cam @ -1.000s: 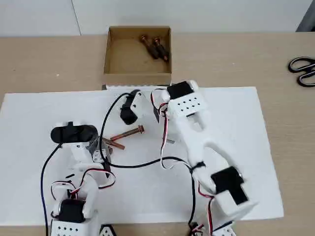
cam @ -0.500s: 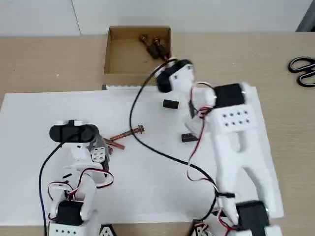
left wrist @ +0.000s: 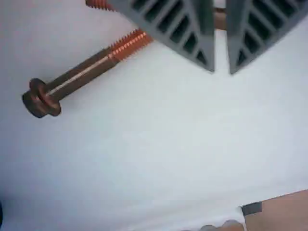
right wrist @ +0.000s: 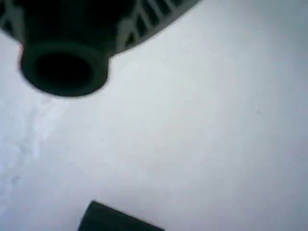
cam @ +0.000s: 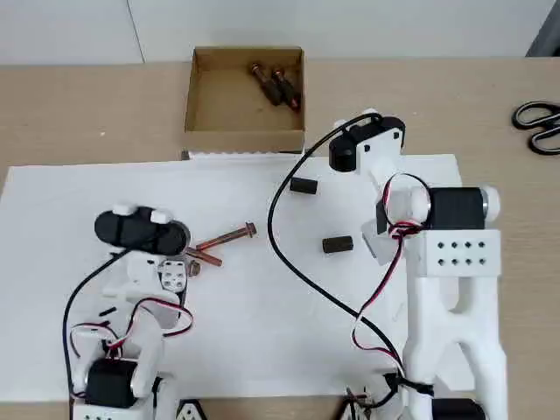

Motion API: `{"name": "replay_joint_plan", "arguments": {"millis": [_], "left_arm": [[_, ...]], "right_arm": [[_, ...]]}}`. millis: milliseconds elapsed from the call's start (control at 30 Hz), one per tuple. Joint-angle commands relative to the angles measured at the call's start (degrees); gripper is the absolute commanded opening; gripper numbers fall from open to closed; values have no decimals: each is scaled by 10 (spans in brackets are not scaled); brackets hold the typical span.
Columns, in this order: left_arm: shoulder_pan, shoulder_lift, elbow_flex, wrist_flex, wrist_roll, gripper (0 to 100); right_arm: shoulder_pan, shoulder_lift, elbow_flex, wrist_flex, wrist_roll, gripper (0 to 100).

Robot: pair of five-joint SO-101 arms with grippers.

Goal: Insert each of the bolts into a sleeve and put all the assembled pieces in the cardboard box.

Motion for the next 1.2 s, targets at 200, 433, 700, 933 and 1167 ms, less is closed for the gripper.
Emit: {"name": "replay_joint_plan", "arguments": {"millis": [200,433,700,933,1167], "left_arm": [[2,376,-340,22,-5,5],[23,607,-500,96,-51,7],[47,802,-563,130,-200,8],[67,942,-634,140,-270,51],[90,1054,-755,239,-348,87]], "right_arm": [[6,-27,18,2,-5,3],[7,-30,18,2,-5,3],[51,-27,24,0,-4,3],[54,-31,79,-1,-3,4],[55,-31,89,-1,-3,4]]}}
